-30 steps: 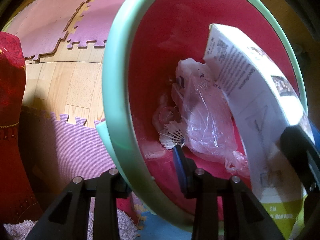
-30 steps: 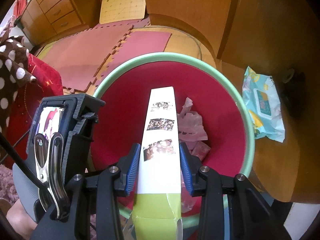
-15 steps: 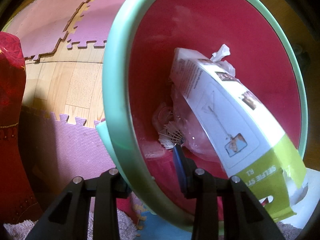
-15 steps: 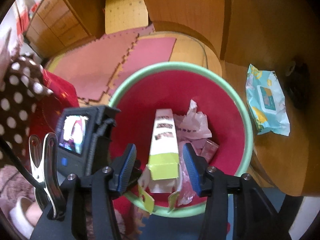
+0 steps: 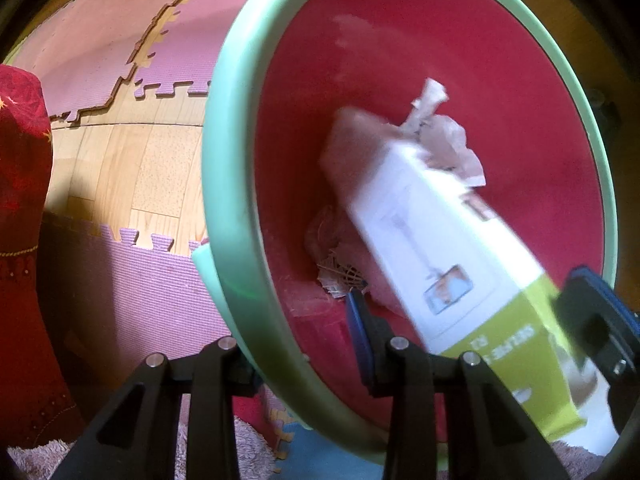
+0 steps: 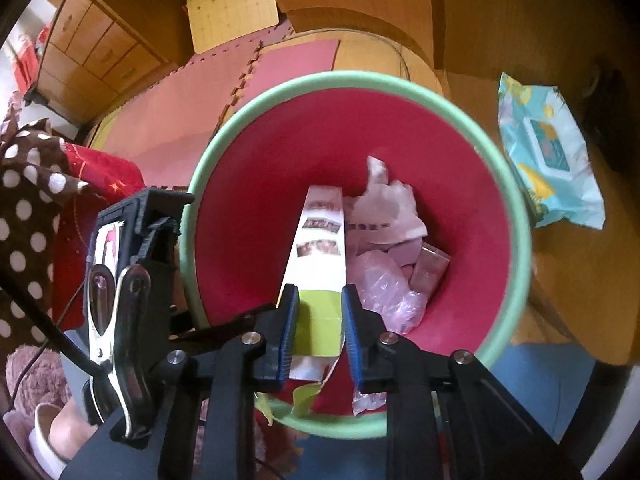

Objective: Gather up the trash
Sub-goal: 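Lower the box into the bucket and open the right tool, then move the right tool back to the shelf toward the blue wet-wipes pack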

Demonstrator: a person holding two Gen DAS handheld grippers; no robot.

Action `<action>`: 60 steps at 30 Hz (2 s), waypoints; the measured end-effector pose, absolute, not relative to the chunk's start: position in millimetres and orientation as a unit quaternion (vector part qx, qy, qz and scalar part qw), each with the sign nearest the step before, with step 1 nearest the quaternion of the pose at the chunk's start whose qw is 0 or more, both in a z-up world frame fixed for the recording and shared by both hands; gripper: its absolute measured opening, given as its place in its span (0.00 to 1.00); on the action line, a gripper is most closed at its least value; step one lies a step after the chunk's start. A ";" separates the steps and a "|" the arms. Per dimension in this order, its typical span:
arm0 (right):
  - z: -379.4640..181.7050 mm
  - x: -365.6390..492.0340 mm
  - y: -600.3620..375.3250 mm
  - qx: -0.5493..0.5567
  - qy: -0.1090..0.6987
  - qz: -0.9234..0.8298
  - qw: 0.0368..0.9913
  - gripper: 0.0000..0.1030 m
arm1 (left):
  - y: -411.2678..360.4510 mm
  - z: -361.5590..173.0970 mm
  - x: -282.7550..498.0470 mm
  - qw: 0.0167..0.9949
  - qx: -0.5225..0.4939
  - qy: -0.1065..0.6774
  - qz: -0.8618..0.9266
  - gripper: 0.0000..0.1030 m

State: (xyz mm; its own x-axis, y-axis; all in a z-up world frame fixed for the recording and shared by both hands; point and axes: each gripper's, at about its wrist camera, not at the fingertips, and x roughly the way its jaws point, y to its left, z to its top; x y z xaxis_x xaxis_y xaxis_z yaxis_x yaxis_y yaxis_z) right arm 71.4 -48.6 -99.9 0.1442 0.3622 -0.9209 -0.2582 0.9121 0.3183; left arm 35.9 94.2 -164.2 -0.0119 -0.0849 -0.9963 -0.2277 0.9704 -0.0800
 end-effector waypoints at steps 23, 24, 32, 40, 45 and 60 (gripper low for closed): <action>-121.9 68.6 -41.8 0.036 0.639 0.202 0.741 0.19 | 90.5 -160.8 35.7 0.696 -0.106 0.708 0.052 0.35; -121.6 68.4 -42.5 0.034 0.638 0.202 0.742 0.19 | 90.5 -160.9 35.7 0.696 -0.107 0.708 0.052 0.35; -92.3 66.6 -51.2 0.047 0.598 0.201 0.774 0.29 | 91.3 -160.0 35.7 0.697 -0.106 0.707 0.052 0.35; -62.4 64.2 -71.8 0.027 0.553 0.180 0.813 0.29 | 90.9 -159.7 35.3 0.697 -0.106 0.707 0.052 0.35; -49.5 62.0 -83.3 0.017 0.531 0.173 0.829 0.29 | 90.7 -157.8 35.9 0.697 -0.104 0.707 0.054 0.36; -35.9 54.7 -146.8 0.030 0.500 0.101 0.859 0.30 | 90.6 -157.1 35.1 0.697 -0.104 0.707 0.055 0.36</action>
